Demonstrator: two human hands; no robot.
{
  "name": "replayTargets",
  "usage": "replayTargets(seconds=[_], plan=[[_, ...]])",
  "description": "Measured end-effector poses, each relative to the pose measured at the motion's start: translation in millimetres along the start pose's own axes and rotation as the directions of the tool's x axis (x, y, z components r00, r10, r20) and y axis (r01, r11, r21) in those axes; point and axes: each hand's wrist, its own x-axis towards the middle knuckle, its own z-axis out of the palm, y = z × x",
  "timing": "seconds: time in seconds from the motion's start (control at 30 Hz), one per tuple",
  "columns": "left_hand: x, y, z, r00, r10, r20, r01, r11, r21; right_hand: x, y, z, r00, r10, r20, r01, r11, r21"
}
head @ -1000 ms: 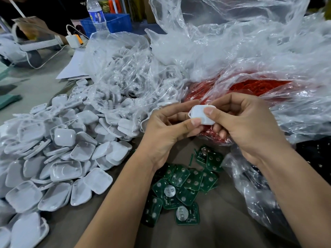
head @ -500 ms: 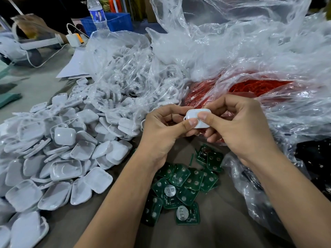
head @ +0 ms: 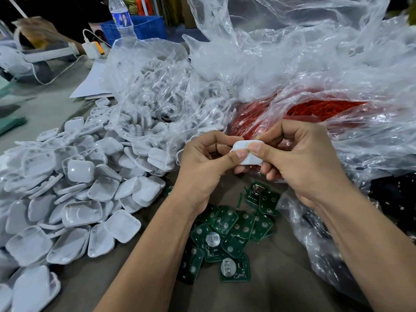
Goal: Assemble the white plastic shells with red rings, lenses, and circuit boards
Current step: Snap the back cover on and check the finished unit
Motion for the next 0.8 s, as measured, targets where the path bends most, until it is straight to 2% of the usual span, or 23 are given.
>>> replayTargets(seconds=[0.27,0.43,0.57,0.7,0.8], plan=[[1.0,0.0,-4.7,0.997,0.073,0.014,-0.073,0.997,0.003,-2.9,-2.8,2.6,0.994,-0.087,0.065,0.088,0.996,-0.016],[0.1,3.5,-4.8,0.99,0.135,0.039,-0.135,0.991,-0.006,-6.5,-5.8,4.3,0.984,-0.173,0.053,0.176,0.982,-0.067],[2.1,5.4,-7.1,0.99,0.134,0.053,-0.132,0.99,-0.043,-7.5,-5.5,5.8,0.976,-0.217,0.027,0.219,0.969,-0.112],[3.7,6.7,-8.7,0.992,0.12,0.032,-0.117,0.99,-0.075,-7.0,-5.4,5.1,0.975,-0.209,0.071,0.218,0.961,-0.168],[3.3,6.4,-6.4,0.995,0.103,-0.008,-0.104,0.994,-0.031,-8.5,-4.3,7.0,0.973,-0.218,0.078,0.23,0.948,-0.221]])
